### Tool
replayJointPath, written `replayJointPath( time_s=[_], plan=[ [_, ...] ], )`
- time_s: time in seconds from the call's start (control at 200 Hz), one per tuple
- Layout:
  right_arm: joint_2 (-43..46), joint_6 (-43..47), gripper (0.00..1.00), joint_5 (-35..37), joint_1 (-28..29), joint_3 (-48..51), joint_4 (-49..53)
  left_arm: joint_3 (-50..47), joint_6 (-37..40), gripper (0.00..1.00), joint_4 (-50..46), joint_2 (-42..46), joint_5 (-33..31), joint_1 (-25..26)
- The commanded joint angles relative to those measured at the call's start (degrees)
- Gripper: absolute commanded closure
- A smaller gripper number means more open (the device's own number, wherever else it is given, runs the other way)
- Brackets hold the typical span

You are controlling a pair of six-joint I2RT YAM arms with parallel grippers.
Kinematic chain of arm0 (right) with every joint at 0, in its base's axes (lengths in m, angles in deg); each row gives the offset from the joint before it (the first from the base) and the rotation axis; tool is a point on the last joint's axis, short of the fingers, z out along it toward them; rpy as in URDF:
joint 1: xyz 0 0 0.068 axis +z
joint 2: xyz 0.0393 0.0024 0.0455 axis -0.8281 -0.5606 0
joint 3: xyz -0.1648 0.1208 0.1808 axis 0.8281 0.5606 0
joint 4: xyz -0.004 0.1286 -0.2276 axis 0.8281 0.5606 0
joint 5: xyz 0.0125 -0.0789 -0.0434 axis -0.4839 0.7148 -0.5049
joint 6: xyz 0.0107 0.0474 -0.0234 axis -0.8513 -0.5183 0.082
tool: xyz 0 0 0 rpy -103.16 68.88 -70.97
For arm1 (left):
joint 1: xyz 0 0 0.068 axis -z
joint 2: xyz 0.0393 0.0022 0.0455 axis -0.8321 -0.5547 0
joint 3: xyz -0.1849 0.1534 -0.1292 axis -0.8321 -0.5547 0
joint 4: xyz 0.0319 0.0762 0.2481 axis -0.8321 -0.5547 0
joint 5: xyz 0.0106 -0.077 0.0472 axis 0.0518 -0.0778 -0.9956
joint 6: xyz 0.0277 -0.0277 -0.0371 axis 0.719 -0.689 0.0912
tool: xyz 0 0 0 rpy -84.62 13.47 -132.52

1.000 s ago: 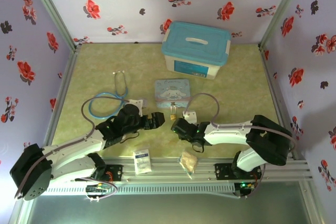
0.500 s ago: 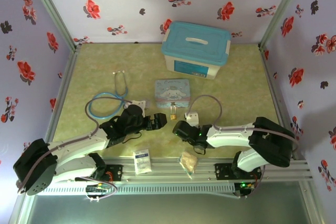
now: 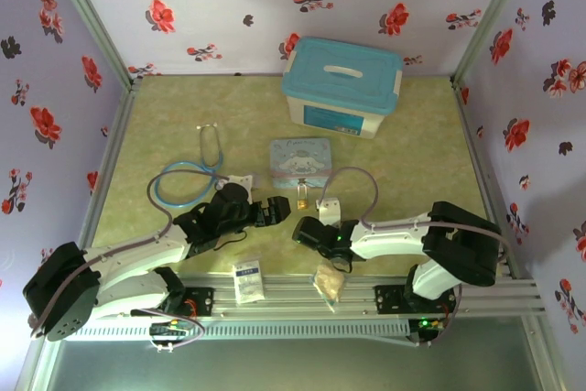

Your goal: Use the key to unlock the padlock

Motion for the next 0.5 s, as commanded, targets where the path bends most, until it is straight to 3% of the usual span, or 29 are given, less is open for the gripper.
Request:
replayJointPath(
  time_s=[0.0, 0.165, 0.415, 0.495],
  plan=[
    [-1.48, -1.41, 0.86, -4.54, 0.85, 0.96, 0.00, -0.94, -0.81, 0.00, 1.57, 1.06, -1.81, 0.43],
    [0.88, -1.42, 1.00, -5.32, 0.82, 2.95, -0.49, -1.41, -1.13, 0.00, 1.65, 0.89, -2.57, 0.46],
    [7.23, 0.98, 1.00, -10.57, -2.52, 8.76, -5.47, -1.04, -1.59, 0.00, 2.74, -1.01, -2.84, 0.48],
    [9.94, 3.64, 1.00, -16.30, -5.10, 11.15, -8.91, -2.10, -2.62, 0.00, 6.48, -2.00, -2.79, 0.72]
  ],
)
